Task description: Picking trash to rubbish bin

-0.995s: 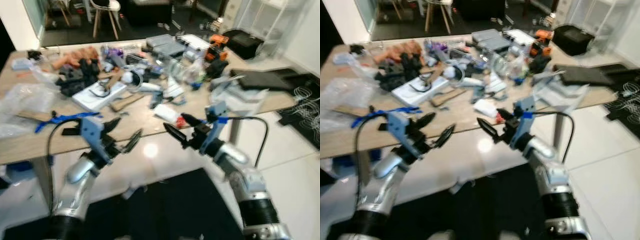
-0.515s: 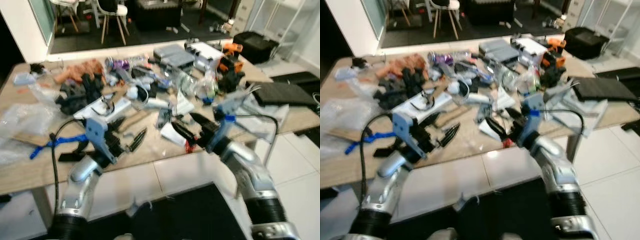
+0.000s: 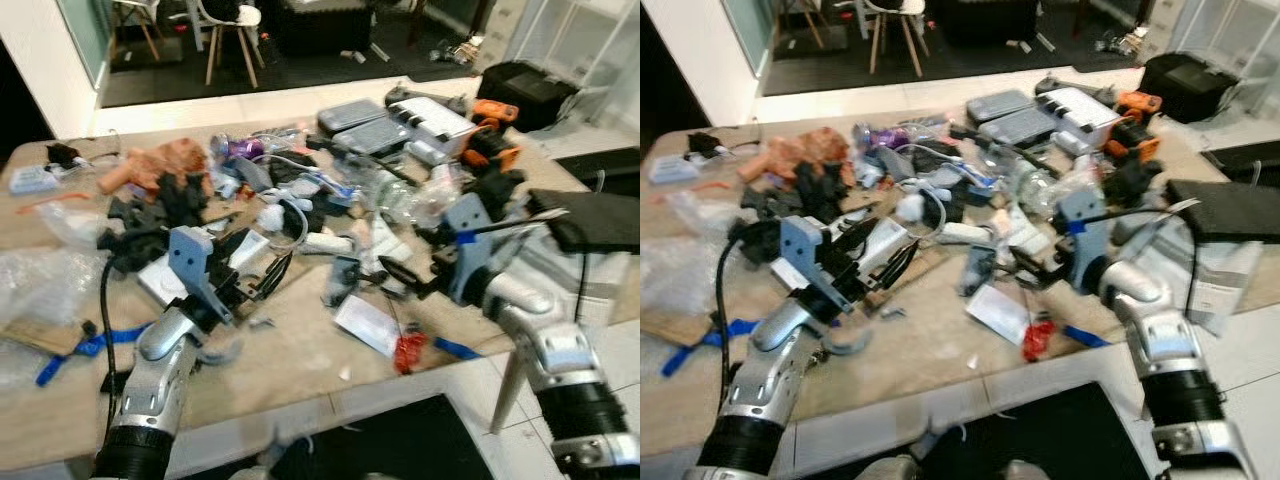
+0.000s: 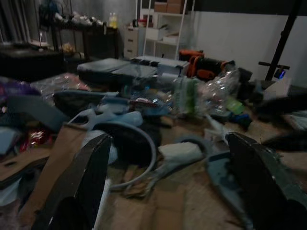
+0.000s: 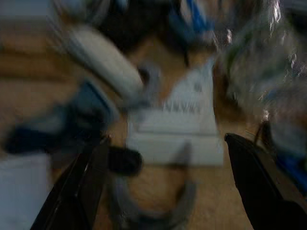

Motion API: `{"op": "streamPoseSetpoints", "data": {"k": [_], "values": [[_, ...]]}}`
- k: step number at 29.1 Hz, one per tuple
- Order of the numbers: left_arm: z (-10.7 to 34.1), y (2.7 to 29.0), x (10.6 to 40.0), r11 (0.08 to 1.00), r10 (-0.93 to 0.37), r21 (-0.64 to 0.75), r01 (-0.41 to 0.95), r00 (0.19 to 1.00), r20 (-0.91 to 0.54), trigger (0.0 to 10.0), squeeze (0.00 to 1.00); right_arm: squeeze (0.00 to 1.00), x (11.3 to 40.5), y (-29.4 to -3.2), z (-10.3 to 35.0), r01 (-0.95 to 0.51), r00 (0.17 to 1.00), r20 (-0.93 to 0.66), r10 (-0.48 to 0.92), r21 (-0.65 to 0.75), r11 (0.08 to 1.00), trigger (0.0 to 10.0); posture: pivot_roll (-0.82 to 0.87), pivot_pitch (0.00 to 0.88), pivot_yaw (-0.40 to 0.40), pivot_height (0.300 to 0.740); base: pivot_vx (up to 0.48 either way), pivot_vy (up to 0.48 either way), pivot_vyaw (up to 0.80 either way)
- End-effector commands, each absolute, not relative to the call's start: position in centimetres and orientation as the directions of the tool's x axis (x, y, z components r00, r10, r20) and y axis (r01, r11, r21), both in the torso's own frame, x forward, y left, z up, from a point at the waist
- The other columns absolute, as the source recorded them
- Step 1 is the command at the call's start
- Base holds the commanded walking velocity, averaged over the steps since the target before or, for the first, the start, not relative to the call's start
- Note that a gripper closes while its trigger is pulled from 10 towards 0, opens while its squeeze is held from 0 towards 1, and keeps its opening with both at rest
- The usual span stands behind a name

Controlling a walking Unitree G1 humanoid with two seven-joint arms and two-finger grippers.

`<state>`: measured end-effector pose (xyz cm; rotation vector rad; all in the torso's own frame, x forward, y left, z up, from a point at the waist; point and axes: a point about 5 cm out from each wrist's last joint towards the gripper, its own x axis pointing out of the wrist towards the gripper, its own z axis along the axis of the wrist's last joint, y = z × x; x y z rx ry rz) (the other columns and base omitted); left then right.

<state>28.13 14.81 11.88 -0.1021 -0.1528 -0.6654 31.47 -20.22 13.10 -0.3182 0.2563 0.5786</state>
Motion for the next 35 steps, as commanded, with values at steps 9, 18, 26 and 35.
{"op": "streamPoseSetpoints", "data": {"k": [9,18,26,35], "values": [[11.5,14.9,27.3,0.718,-0.688,-0.030,0.696,0.715,0.122,10.0,0.00,0.00,30.5,-23.3,12.5,-0.629,0.747,-0.508,0.428,-0.334,0.702,10.0,0.01,0.000,0.002,0.740,0.000,0.000,0.00],[11.2,15.1,25.7,0.593,-0.802,-0.034,0.805,0.594,0.072,10.0,0.00,0.00,30.7,-23.3,11.9,-0.626,0.750,-0.523,0.404,-0.365,0.690,10.0,0.01,0.000,0.001,0.740,0.000,0.000,0.00],[11.1,15.4,25.2,0.562,-0.826,-0.022,0.827,0.563,0.039,10.0,0.00,0.00,31.7,-23.4,12.1,-0.540,0.806,-0.467,0.364,-0.329,0.774,10.0,0.01,0.000,0.001,0.740,0.000,0.000,0.00],[11.0,15.5,25.1,0.553,-0.832,-0.027,0.833,0.554,0.030,10.0,0.00,0.00,33.0,-21.9,13.7,-0.436,0.851,-0.304,0.429,0.048,0.899,10.0,0.02,0.000,0.001,0.740,0.000,0.000,0.00]]}}
